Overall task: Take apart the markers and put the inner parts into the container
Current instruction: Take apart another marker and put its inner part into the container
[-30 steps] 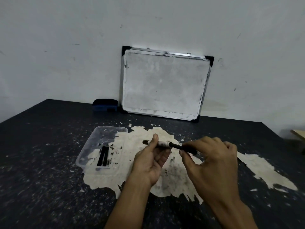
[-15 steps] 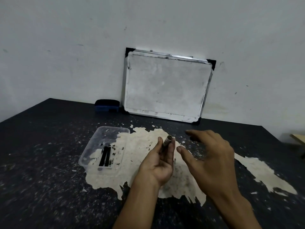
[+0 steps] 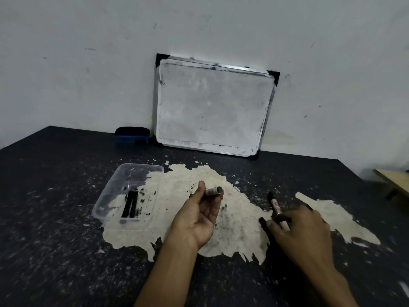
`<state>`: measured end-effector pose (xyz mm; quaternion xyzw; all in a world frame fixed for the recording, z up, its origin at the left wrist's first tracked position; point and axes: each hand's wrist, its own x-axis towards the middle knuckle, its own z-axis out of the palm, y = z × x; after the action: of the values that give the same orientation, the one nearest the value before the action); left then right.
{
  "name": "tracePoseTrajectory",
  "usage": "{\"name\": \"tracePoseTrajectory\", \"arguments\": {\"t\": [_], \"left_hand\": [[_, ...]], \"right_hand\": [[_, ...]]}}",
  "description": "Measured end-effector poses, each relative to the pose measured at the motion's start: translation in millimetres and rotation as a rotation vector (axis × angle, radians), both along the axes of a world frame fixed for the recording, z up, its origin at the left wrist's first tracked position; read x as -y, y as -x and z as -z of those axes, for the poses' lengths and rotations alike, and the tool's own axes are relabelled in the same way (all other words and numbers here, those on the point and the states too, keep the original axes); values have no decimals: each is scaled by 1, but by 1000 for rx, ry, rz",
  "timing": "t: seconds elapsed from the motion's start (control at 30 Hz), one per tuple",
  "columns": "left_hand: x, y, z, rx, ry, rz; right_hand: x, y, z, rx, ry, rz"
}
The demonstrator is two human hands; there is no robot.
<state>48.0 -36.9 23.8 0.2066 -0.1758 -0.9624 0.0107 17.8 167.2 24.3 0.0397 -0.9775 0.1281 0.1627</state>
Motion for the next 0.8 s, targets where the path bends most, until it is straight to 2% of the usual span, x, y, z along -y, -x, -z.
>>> {"name": "tracePoseTrajectory", "arguments": {"t": [0.27, 0.33, 0.43, 0.5, 0.67, 0.8], "left_hand": [[-7, 3, 4, 15, 52, 26], [-7, 3, 4, 16, 65, 26], [-8, 5, 7, 18, 96, 17], [-10, 6, 9, 16, 113, 10], [-14, 8, 14, 3, 159, 17], [-13, 6, 14, -1, 170, -1]], "right_hand": [[12, 2, 19, 48, -116, -4], [14, -1, 16, -10, -16, -57], [20, -13, 4, -189, 316, -228], [28, -24, -6, -291, 424, -345], [45, -30, -20, -425, 382, -483], [50, -28, -18, -418, 384, -503]]}}
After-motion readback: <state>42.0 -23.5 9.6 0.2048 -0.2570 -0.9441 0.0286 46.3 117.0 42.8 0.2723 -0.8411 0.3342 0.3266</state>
